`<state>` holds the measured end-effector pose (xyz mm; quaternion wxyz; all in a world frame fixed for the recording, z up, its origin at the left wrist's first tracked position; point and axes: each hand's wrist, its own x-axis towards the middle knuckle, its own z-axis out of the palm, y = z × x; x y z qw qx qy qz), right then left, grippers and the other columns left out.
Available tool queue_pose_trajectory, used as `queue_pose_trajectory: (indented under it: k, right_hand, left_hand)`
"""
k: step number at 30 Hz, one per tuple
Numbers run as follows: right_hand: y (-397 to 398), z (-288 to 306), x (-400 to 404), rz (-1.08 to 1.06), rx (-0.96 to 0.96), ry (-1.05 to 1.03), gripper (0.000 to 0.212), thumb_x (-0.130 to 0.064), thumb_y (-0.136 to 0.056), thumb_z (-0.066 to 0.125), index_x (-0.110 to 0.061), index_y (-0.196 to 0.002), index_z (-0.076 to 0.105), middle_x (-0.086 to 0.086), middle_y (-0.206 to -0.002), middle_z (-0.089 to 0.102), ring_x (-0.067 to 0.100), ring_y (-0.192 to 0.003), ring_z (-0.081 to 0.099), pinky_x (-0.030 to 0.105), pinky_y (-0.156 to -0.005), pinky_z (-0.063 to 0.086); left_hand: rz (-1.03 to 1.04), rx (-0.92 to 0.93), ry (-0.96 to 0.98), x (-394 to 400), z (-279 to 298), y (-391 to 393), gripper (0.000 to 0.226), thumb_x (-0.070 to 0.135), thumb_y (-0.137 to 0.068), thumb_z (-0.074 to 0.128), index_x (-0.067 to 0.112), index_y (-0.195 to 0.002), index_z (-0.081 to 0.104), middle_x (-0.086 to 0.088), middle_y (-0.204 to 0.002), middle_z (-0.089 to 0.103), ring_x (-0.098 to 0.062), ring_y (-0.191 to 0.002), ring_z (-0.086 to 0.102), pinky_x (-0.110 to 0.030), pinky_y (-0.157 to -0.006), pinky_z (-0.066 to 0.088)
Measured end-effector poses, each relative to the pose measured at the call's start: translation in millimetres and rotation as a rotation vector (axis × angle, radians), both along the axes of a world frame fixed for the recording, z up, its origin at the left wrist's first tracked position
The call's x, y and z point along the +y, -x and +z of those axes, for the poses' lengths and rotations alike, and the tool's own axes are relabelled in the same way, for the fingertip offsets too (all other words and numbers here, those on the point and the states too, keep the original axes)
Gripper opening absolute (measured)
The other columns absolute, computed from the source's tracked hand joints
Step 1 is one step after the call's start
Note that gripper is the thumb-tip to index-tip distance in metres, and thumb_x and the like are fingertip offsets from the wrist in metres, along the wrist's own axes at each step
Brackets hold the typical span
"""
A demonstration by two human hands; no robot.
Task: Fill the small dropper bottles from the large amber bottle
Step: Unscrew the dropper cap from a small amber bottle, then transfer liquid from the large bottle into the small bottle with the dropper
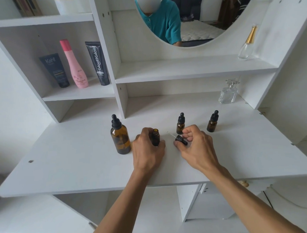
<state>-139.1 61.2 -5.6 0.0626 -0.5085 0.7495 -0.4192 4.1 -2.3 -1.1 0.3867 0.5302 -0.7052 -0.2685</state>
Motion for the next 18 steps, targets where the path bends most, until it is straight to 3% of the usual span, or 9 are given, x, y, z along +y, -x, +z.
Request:
queue_pose_trajectory:
  k: [5, 10, 14, 18]
  right_hand:
    - [-0.4, 0.7, 2.7, -0.004, -0.039, -0.010, 0.049, -0.030, -0.072, 0.086, -0.015, -0.110, 0.059, 0.002, -0.101, 0.070, 0.021, -0.094, 0.065, 0.039, -0.089, 0.054]
    - [-2.2, 2.9, 11.5, 0.006, -0.067, -0.017, 0.060, -0.032, -0.070, 0.089, -0.018, -0.116, 0.055, -0.001, -0.109, 0.063, 0.017, -0.094, 0.060, 0.024, -0.083, 0.044]
    - [-5.6, 3.0, 16.5, 0.008, -0.045, 0.041, 0.063, -0.035, -0.067, 0.090, -0.019, -0.116, 0.055, -0.001, -0.111, 0.059, 0.014, -0.093, 0.056, 0.023, -0.081, 0.043]
    - [-19.2, 13.5, 14.0, 0.032, -0.011, 0.205, 0.050, -0.027, -0.073, 0.087, -0.016, -0.112, 0.058, 0.000, -0.105, 0.060, 0.011, -0.089, 0.055, 0.011, -0.078, 0.039]
  left_hand:
    - [-0.028, -0.015, -0.006, 5.3, 0.6, -4.9, 0.041, 0.026, -0.077, 0.074, 0.016, -0.114, 0.057, 0.008, -0.091, 0.068, -0.014, -0.095, 0.061, -0.026, -0.083, 0.048]
    - [-0.024, -0.052, -0.075, 24.1, 1.0, -18.1, 0.063, 0.032, -0.080, 0.076, 0.016, -0.133, 0.047, 0.004, -0.122, 0.060, -0.016, -0.117, 0.050, -0.015, -0.087, 0.032]
    - [-0.017, -0.018, -0.021, 44.2, 0.4, -32.7, 0.048, 0.033, -0.078, 0.076, 0.024, -0.118, 0.049, 0.010, -0.110, 0.057, -0.011, -0.105, 0.052, -0.024, -0.088, 0.044]
    - [0.116, 0.091, 0.200, 48.5, 0.5, -50.2, 0.028, 0.022, -0.080, 0.075, 0.029, -0.092, 0.051, 0.014, -0.087, 0.058, -0.005, -0.084, 0.056, -0.012, -0.073, 0.040]
